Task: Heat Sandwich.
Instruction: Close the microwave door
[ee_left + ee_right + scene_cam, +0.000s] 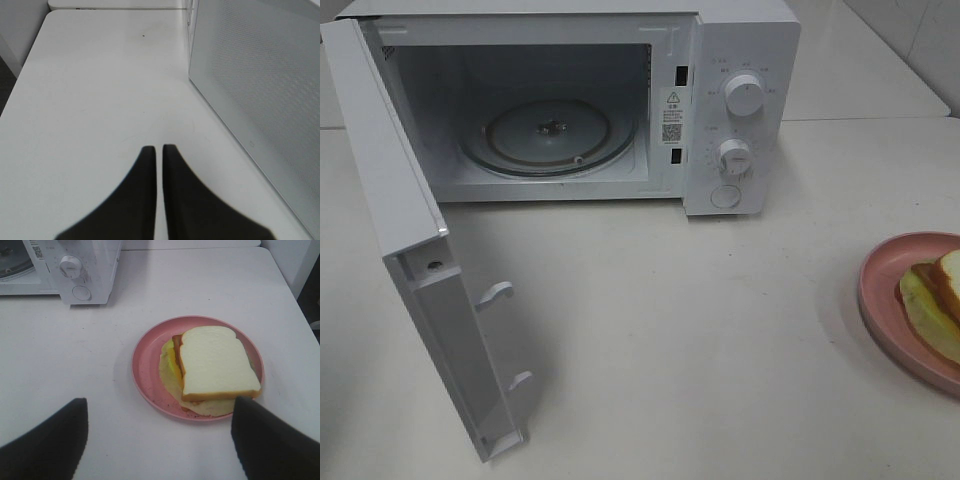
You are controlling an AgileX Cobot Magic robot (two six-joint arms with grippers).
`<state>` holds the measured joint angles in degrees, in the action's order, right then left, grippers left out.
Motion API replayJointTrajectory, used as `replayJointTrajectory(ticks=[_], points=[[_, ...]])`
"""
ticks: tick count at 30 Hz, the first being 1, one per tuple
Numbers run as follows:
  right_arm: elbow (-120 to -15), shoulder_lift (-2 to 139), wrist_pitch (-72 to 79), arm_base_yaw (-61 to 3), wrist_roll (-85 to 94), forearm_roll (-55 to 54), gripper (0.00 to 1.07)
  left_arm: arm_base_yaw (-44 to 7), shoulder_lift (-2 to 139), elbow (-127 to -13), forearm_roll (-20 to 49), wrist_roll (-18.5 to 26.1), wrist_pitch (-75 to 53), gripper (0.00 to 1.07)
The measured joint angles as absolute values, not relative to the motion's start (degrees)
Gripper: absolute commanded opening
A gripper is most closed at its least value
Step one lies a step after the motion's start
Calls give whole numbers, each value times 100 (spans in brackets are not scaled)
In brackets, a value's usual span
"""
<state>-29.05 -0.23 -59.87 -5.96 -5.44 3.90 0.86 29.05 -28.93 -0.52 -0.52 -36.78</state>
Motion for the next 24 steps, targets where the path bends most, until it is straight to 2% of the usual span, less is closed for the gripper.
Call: replayJointTrajectory(ticks=[10,24], points=[[-2905,-23,-5987,-596,-544,390,76,86,3764,-1885,-52,-52,-670,0],[-2905,-23,-5987,-596,-544,390,76,86,5220,-1570,-52,-52,1604,0]])
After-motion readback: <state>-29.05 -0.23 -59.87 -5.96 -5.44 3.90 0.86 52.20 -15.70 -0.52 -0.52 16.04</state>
